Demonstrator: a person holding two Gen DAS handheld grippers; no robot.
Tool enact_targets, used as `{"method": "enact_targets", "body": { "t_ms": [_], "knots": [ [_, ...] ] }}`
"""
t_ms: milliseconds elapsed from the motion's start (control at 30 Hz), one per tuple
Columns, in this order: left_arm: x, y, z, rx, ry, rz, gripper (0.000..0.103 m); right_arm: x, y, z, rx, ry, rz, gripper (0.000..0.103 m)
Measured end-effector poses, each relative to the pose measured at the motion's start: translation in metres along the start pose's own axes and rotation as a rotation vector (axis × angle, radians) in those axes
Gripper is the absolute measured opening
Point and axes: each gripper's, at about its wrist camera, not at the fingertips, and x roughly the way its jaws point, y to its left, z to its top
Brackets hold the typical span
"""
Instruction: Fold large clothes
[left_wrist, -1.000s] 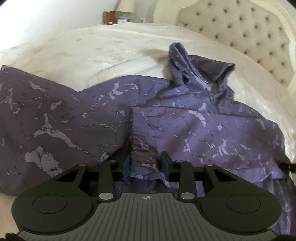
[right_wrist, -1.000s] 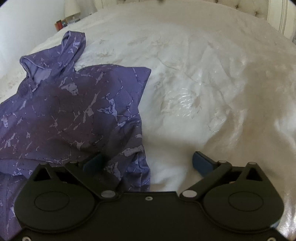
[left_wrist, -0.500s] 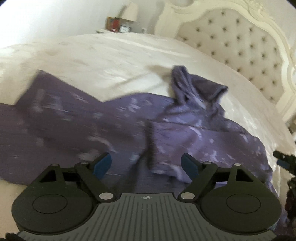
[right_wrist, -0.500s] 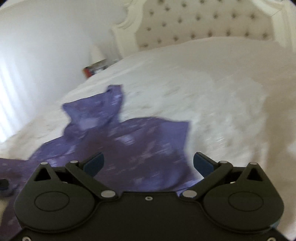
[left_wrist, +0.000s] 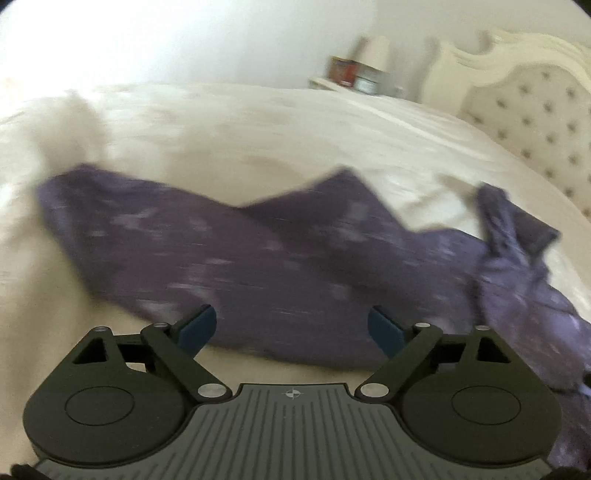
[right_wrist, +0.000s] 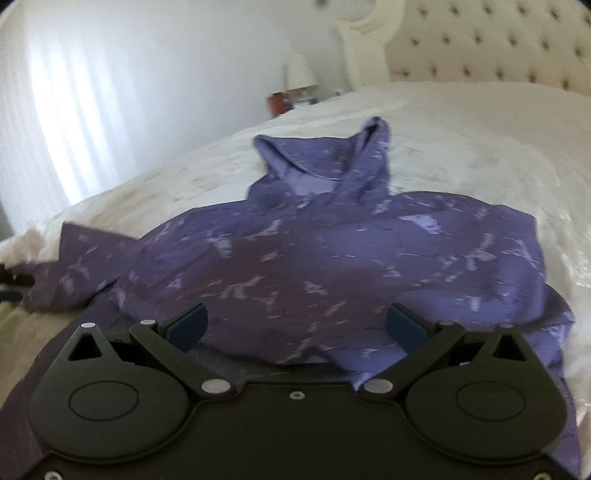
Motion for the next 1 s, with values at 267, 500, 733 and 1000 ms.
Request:
{"method": "enact_targets", "body": {
  "t_ms": [267, 500, 733, 1000],
  "knots": [
    [0.012, 0.057, 0.012, -0.133, -0.012, 0.149, 0.090, 0.002, 0.007, -0.005, 0.008, 0.000, 0.046, 0.102],
    [0.038, 0.074, 0.025, -0.158, -0.030, 0.158, 0.090, 0.002, 0.007, -0.006, 0.016, 0.007, 0.050, 0.102],
    [0.041, 0.074, 0.034, -0.186, -0.045, 0.220, 0.036, 0.003, 0.004, -0.006, 0.035, 0.016, 0.048, 0.102],
    [-0.022, 0.037, 0.048, -0.090, -0.212, 0.156, 0.004, 0.003, 0.000, -0.003, 0.058, 0.020, 0.035, 0.102]
  ]
}}
